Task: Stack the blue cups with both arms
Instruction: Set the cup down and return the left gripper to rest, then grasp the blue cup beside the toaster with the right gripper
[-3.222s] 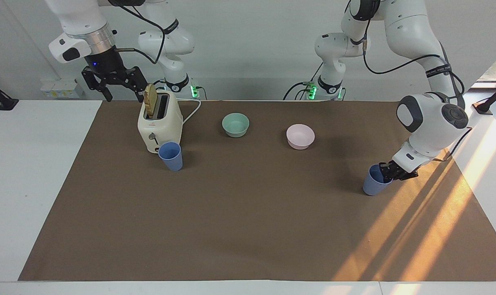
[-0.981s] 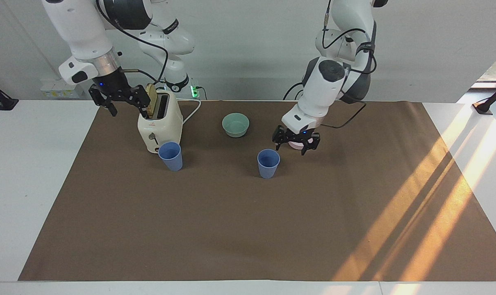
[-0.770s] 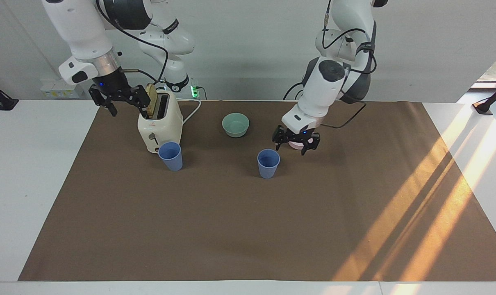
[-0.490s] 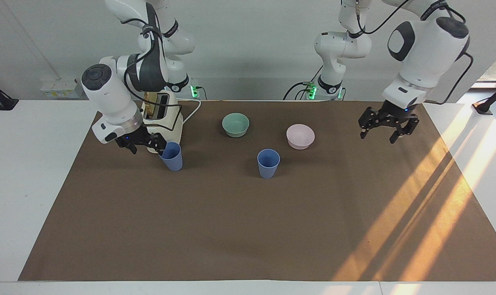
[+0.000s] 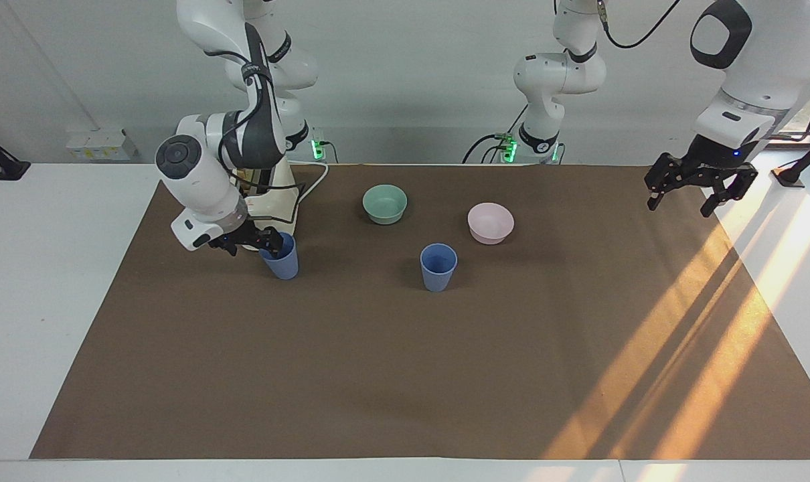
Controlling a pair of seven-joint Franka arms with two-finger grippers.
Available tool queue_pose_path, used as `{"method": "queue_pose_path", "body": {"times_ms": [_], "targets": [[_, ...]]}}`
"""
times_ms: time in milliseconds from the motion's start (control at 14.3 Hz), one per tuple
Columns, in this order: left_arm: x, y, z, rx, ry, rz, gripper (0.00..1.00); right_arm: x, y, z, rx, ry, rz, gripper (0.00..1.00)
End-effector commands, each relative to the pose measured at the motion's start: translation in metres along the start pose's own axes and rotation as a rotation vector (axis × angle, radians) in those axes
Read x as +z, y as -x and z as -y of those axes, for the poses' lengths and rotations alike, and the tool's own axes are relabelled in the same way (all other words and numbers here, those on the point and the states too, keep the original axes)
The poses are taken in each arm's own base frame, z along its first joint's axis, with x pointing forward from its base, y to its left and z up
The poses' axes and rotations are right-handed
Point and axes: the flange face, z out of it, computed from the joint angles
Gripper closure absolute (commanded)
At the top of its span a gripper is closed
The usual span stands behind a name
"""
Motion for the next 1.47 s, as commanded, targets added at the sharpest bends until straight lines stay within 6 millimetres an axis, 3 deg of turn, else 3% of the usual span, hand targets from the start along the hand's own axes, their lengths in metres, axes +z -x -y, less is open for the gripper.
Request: {"method": "queue_pose_path", "body": {"times_ms": [0,490,700,911,981,1191,1401], "targets": [[0.001,-0.002,0.01,-0.009,-0.015,0.028,0.0,-0.003,0.01,-0.004,-0.028,-0.008,0.005,0.0],[0.006,0.009,0.005,-0.024,-0.002,0.083,0.0,0.008,0.019,0.0,-0.083,-0.005,0.014,0.0],[0.006,0.011,-0.001,-0.058,-0.001,0.096,0.0,0.022,0.019,-0.002,-0.138,-0.007,0.038,0.33],[0.006,0.011,0.0,-0.056,-0.003,0.096,0.0,0.022,0.017,0.0,-0.149,-0.005,0.02,0.89],[0.005,0.01,0.0,-0.056,-0.005,0.089,0.0,0.023,0.016,0.001,-0.157,-0.005,0.02,1.0],[0.004,0.01,0.003,-0.06,-0.005,0.087,0.0,0.021,0.012,0.008,-0.181,-0.004,0.011,1.0],[0.004,0.011,0.005,-0.066,-0.006,0.087,0.0,-0.006,-0.004,0.011,-0.191,-0.005,0.017,1.0]]}}
